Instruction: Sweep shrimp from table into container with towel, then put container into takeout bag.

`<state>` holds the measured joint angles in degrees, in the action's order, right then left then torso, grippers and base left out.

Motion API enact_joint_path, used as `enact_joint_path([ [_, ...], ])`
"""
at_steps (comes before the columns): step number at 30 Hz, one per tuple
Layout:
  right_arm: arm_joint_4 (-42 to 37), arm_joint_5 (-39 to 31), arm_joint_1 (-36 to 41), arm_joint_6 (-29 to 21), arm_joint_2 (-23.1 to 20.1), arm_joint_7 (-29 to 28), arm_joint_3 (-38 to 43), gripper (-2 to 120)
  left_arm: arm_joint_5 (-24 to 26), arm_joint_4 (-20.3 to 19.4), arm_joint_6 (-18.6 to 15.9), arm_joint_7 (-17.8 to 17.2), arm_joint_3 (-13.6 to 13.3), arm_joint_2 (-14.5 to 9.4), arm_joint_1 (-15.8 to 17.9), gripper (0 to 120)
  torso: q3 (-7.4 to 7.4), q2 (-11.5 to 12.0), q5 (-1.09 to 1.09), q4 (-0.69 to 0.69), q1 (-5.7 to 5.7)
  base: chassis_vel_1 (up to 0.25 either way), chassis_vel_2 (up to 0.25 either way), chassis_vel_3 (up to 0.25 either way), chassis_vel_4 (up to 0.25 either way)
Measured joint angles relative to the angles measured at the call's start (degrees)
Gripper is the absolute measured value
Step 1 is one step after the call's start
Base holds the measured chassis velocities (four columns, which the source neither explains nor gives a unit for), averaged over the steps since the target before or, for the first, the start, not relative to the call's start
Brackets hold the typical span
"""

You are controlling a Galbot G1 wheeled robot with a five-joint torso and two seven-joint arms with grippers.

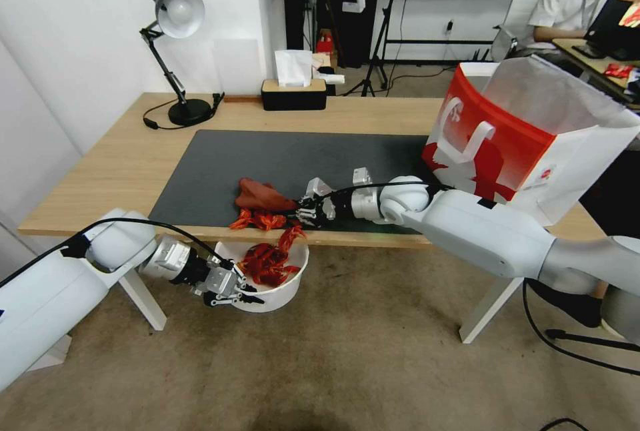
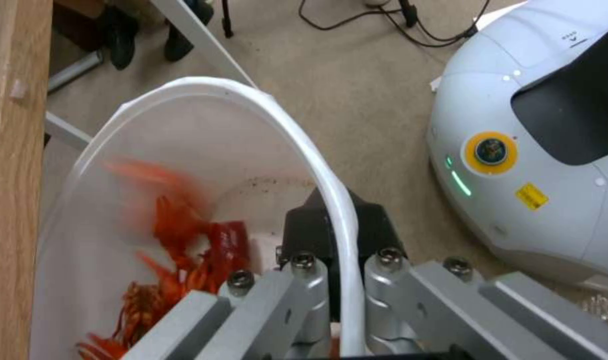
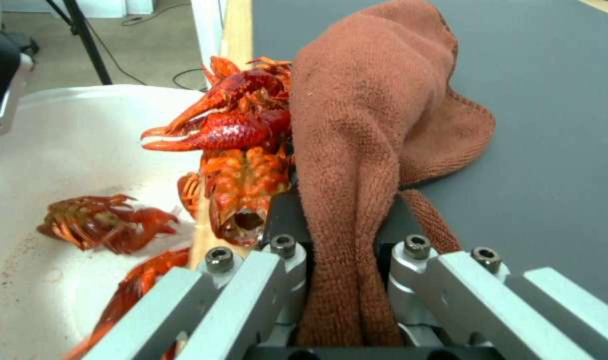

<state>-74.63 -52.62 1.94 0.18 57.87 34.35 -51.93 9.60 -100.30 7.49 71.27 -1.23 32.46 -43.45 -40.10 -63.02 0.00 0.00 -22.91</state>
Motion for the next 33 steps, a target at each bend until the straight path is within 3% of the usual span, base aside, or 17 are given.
enact_joint_path([
  [33, -10.36, -1.71, 1.27, -1.91, -3.16, 0.71, -3.17, 9, 0.50, -0.23, -0.12, -0.17, 0.54, -0.23, -0.14, 0, 0.00, 0.00, 0.00, 0.00, 0.00, 0.000, 0.000, 0.000, 0.000],
])
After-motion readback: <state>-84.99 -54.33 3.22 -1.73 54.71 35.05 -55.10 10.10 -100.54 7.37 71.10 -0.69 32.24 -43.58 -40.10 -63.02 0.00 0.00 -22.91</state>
